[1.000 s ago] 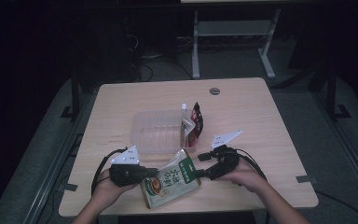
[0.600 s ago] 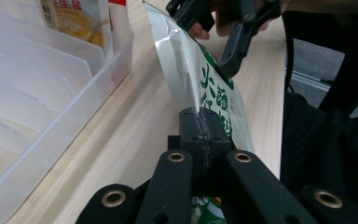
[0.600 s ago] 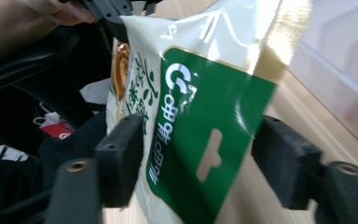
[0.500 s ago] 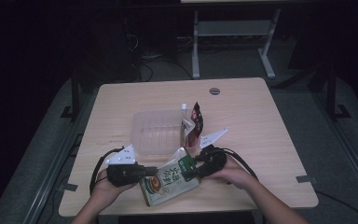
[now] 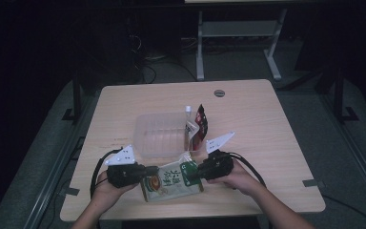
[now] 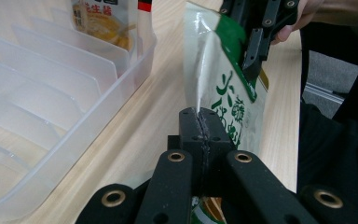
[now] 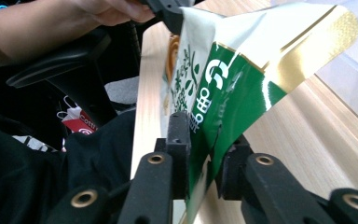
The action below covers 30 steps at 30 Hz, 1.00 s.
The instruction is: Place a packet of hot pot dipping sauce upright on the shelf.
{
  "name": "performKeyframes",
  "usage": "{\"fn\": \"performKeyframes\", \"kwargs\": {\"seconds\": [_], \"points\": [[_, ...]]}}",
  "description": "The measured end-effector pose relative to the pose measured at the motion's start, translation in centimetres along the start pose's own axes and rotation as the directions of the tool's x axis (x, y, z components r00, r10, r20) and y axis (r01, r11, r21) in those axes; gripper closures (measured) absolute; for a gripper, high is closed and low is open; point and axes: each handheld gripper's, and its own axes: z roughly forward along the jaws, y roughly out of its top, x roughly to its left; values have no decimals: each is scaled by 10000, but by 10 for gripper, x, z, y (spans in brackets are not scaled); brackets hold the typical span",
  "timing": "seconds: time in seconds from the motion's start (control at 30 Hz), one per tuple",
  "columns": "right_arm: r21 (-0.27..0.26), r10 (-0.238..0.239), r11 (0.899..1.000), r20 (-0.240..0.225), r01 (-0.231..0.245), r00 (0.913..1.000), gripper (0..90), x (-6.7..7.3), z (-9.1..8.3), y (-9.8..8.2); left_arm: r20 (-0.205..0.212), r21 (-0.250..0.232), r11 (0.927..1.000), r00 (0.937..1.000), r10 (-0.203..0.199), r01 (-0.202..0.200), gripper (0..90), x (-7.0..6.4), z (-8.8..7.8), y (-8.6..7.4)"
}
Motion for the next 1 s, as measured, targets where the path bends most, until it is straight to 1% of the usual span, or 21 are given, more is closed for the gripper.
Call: {"fn": "performKeyframes", "kwargs": {"seconds": [0.03,0.07,0.13,0.2,0.23,0.3,0.37,0.5,0.53,0.57,0.6,0.63,0.7,0.73,0.77,0.8,0.9,0.97,1.0], "points": [[0,0,10000,0,0,10000,830,0,0,0,-7,-21,10000,10000,8,-8,900,0,0,0],[-23,-58,10000,-125,58,9999,858,0,0,0,-11,-35,10000,10000,-7,7,900,0,0,0],[2,-12,10000,-133,12,9999,875,1,-1,0,-50,-44,10000,10000,1,-1,900,1,0,0],[-67,-21,10000,-290,19,9996,887,1,-1,1,-83,-70,10000,9999,-63,62,899,1,1,0],[-108,-54,9999,-321,51,9995,891,2,-1,1,-128,-91,9999,9999,-57,56,898,1,1,0],[-214,22,9998,-536,-33,9986,896,2,-2,1,-179,-145,9999,9998,-22,19,894,2,2,0],[-288,-34,9996,-591,17,9982,898,4,-2,2,-210,-75,10000,9998,25,-26,886,3,2,0],[-378,-145,9992,-773,116,9969,900,8,-3,3,-202,5,10000,9998,-30,30,851,3,3,0],[-357,-101,9993,-786,73,9969,900,9,-3,3,-201,12,10000,9998,-95,95,838,4,3,0],[-423,-105,9991,-816,71,9966,900,10,-3,4,-255,-49,9999,9995,-166,164,792,4,3,0],[-489,-137,9988,-838,96,9964,900,10,-3,4,-290,-79,9997,9993,-221,219,792,5,3,0],[-558,-168,9984,-851,120,9962,900,10,-4,5,-342,-91,9996,9990,-279,276,752,6,2,0],[-710,-208,9974,-843,148,9962,900,12,-6,7,-533,-110,9995,9981,-297,292,655,6,2,-1],[-821,-259,9964,-818,192,9963,900,13,-8,8,-559,-90,9996,9980,-290,286,578,7,1,-1],[-870,-334,9959,-791,264,9963,900,13,-9,8,-511,-147,9994,9981,-332,324,557,7,1,-1],[-870,-334,9959,-791,264,9963,900,13,-9,8,-535,-154,9994,9981,-309,301,557,6,0,-2],[-1008,-416,9943,-757,338,9963,900,15,-11,9,-536,-159,9989,9975,-460,452,491,6,-1,-4],[-1125,-403,9931,-698,323,9967,900,17,-13,11,-514,1,9985,9971,-556,556,446,7,0,-6],[-1189,-522,9919,-645,443,9965,900,17,-15,12,-524,59,9983,9970,-569,573,426,7,0,-7]]}}
